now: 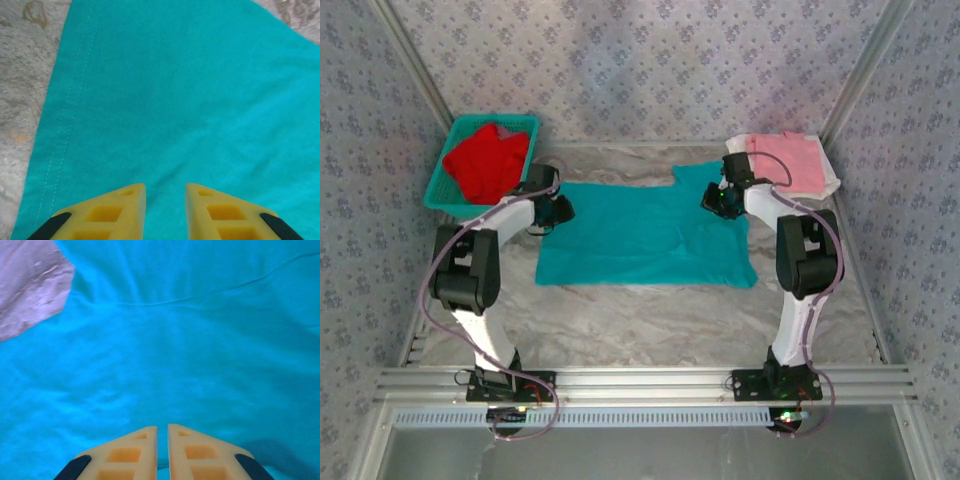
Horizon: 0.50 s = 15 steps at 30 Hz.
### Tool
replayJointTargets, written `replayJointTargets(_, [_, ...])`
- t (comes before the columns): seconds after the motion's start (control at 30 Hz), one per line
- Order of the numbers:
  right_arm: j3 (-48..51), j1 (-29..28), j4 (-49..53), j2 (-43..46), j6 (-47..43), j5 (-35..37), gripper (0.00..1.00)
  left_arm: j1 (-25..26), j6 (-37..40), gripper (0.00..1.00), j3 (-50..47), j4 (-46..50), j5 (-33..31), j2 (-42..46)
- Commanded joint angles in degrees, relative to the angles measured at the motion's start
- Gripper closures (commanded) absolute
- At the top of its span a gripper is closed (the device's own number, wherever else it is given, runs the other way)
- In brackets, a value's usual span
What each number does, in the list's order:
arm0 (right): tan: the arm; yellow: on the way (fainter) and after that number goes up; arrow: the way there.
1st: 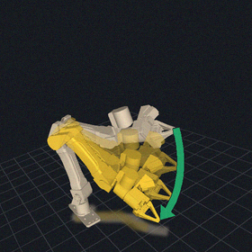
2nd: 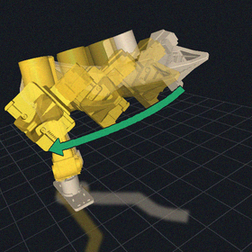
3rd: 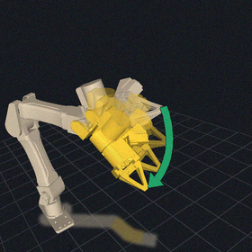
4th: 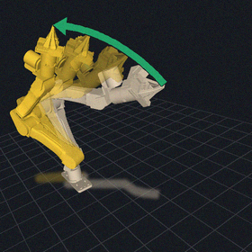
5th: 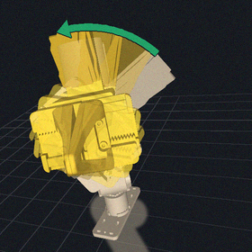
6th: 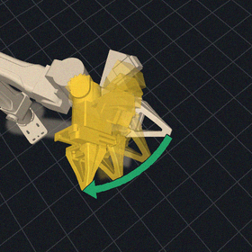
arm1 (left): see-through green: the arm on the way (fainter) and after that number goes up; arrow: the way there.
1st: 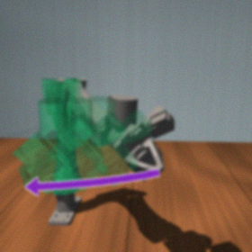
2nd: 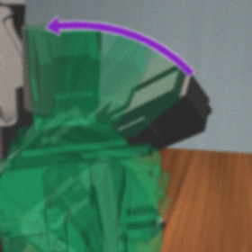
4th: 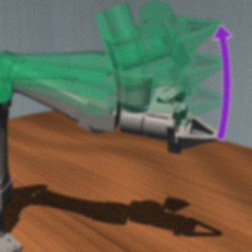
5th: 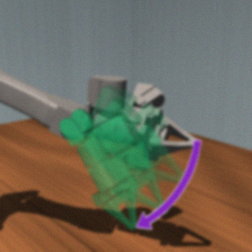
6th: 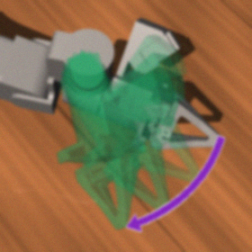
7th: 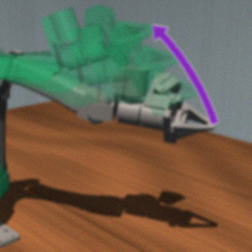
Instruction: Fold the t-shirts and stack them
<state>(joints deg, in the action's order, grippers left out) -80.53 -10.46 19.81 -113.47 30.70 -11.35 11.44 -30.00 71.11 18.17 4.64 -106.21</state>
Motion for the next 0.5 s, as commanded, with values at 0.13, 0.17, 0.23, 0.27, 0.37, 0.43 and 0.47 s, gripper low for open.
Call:
replayJointTargets(0.13, [-4.3,-0.5,9.1,-4.7,-3.5,5.8,0.84,-0.6,-0.5,0.74,1.3,-0.7,2.9,-5.0])
replayJointTargets(0.17, [-3.9,-0.4,9.0,-4.7,-3.5,6.2,0.84,-0.6,-0.7,0.75,0.4,-1.1,3.0,-4.6])
replayJointTargets(0.23, [-2.6,-0.4,8.9,-4.7,-3.6,6.2,0.84,-0.7,-0.9,0.75,-1.7,-2.0,2.9,-3.8])
replayJointTargets(0.27, [-1.8,-0.4,8.6,-4.7,-3.6,6.1,0.84,-0.7,-1.2,0.75,-3.1,-2.6,2.8,-3.1])
replayJointTargets(0.37, [2.1,-0.2,6.6,-3.3,-3.2,5.9,0.84,-0.8,-1.9,0.75,-7.2,-3.6,2.9,-1.2])
replayJointTargets(0.43, [5.1,-0.1,5.7,-1.7,-3.0,5.7,0.85,-0.8,-2.6,0.75,-10.2,-4.2,3.2,0.2])
replayJointTargets(0.47, [7.1,-0.1,5.0,-0.5,-2.8,5.7,0.85,-0.8,-3.0,0.75,-12.1,-4.6,3.3,1.2])
